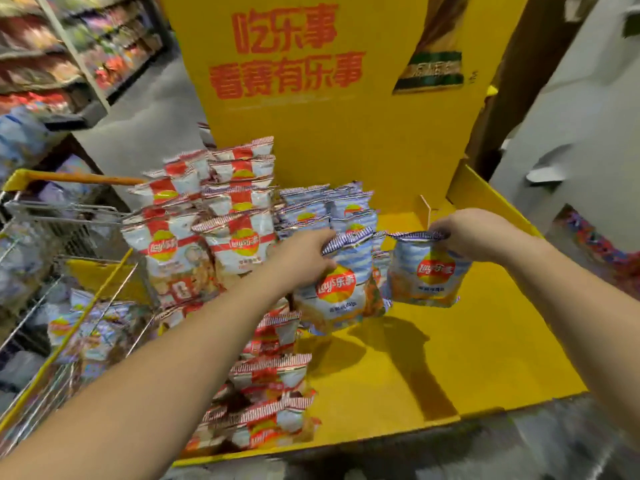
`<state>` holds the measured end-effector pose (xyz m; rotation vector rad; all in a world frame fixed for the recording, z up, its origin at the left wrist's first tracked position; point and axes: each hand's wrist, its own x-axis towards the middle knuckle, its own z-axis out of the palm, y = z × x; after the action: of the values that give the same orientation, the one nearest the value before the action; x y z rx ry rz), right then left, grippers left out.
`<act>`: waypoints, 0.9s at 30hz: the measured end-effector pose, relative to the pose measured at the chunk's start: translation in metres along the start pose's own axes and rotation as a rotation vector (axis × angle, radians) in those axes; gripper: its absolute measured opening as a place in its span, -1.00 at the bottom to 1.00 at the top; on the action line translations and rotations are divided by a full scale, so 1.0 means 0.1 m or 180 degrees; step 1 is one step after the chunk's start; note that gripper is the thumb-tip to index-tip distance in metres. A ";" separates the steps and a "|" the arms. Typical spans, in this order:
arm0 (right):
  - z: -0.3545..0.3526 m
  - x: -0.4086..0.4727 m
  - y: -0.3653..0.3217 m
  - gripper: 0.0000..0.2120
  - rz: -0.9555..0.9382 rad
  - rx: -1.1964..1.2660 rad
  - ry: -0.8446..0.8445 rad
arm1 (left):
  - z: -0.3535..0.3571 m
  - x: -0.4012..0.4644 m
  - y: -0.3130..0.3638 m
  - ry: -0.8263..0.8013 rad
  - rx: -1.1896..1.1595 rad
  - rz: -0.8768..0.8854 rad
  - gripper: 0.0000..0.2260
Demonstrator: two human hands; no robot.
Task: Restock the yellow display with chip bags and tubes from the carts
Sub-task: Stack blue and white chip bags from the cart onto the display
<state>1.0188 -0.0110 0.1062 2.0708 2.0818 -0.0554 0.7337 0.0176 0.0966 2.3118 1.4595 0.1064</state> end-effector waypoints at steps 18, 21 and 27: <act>1.98 0.82 -0.39 -0.82 -0.0861 0.0212 -0.0383 | 1.71 0.61 -0.60 -0.0242 0.0814 -0.0097 -0.76; 2.07 0.92 -0.51 -0.91 -0.0923 0.0146 -0.0230 | 1.77 0.63 -0.65 -0.0147 0.0798 -0.0056 -0.64; 2.10 0.95 -0.60 -0.86 -0.0926 0.0585 0.0142 | 1.85 0.63 -0.85 0.0135 0.0732 -0.0157 -0.66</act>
<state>0.9844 0.0457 -0.1224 1.8593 2.4741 -0.2554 0.7406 0.0507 -0.1136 2.4643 1.6239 -0.0285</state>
